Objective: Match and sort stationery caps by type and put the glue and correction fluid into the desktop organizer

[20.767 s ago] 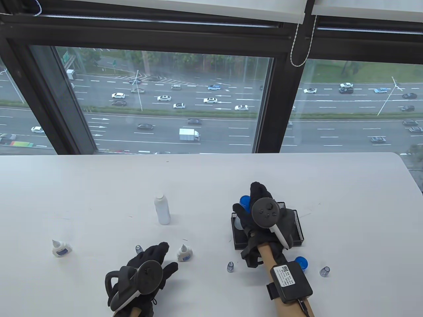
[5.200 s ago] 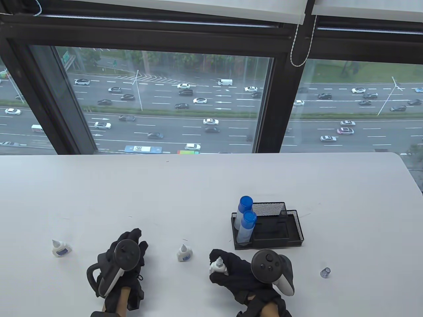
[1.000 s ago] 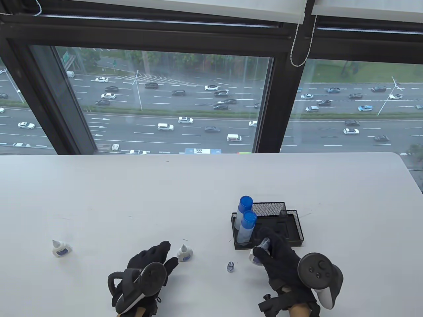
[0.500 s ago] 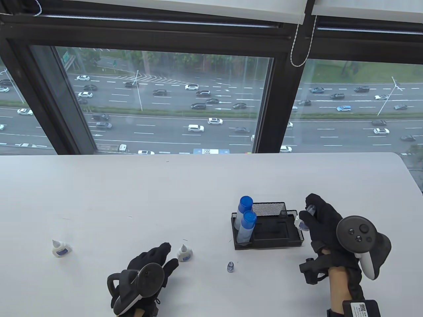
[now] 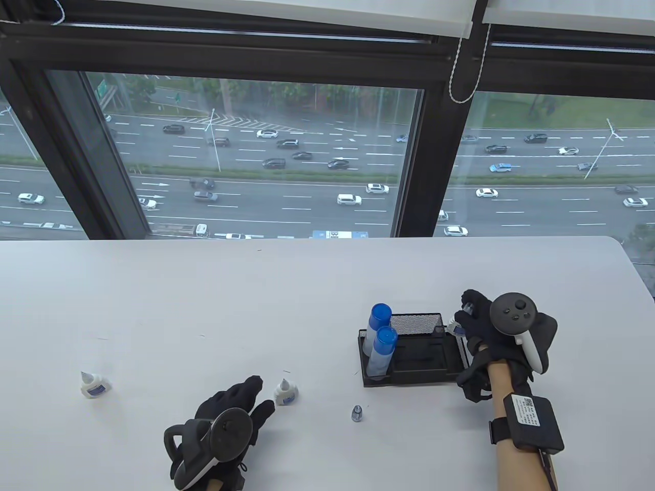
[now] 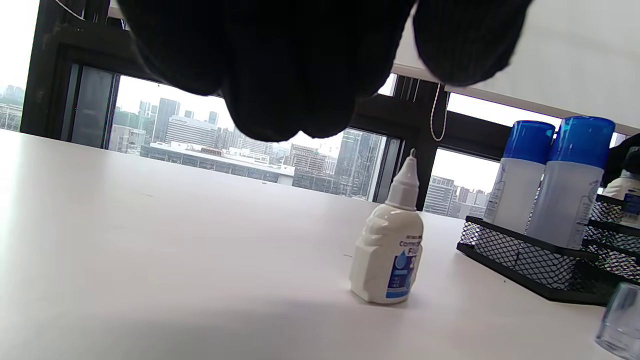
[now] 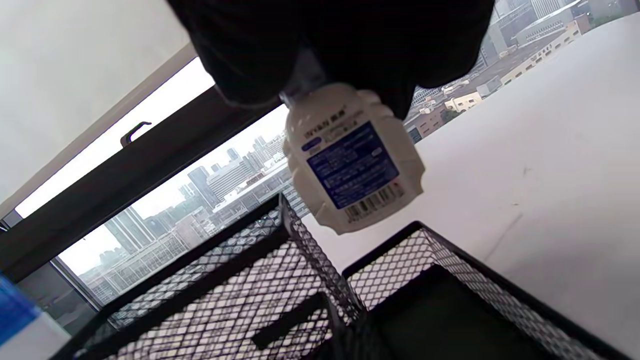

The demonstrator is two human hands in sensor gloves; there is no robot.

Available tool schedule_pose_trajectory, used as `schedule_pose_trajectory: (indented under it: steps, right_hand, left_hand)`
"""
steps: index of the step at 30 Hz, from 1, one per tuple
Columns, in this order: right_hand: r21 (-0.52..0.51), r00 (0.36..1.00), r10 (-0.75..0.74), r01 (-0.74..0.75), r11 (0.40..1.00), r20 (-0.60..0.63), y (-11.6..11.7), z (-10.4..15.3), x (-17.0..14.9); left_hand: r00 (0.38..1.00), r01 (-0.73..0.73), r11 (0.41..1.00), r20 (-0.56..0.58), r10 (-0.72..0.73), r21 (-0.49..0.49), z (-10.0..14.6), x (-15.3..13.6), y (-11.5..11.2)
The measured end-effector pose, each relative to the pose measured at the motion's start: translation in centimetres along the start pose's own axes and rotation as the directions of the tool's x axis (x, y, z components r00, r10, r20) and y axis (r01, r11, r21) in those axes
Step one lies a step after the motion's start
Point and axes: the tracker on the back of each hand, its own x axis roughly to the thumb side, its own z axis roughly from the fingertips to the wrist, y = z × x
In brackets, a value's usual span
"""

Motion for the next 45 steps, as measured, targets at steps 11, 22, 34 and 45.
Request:
schedule_pose_trajectory:
  steps: [11, 22, 34, 45]
  right_hand:
    - [0.093, 1.0, -0.001, -0.001, 0.996, 0.027, 3.6, -0.7, -1.8]
    - [0.069, 1.0, -0.014, 0.014, 0.998, -0.008, 3.4, -0.2, -1.6]
    - [0.045, 0.983, -0.042, 0.034, 0.998, 0.176, -1.8, 7.9, 5.7]
    - [0.184, 0.882, -0.145, 0.068, 0.981, 0.448, 2.3, 16.9, 8.7]
  left_hand:
    - [1.0, 0.02, 1.0, 0.006, -0.02, -0.001, 0.1, 0.0, 0.0]
    - [1.0, 0.013, 1.0, 0.006, -0.013, -0.015, 0.2, 0.0, -0.2]
    - [1.0, 0.015, 1.0, 0.012, -0.014, -0.021, 0.2, 0.0, -0.4]
    - [1.0, 0.01, 0.999, 0.01, -0.01, -0.049, 0.4, 0.1, -0.6]
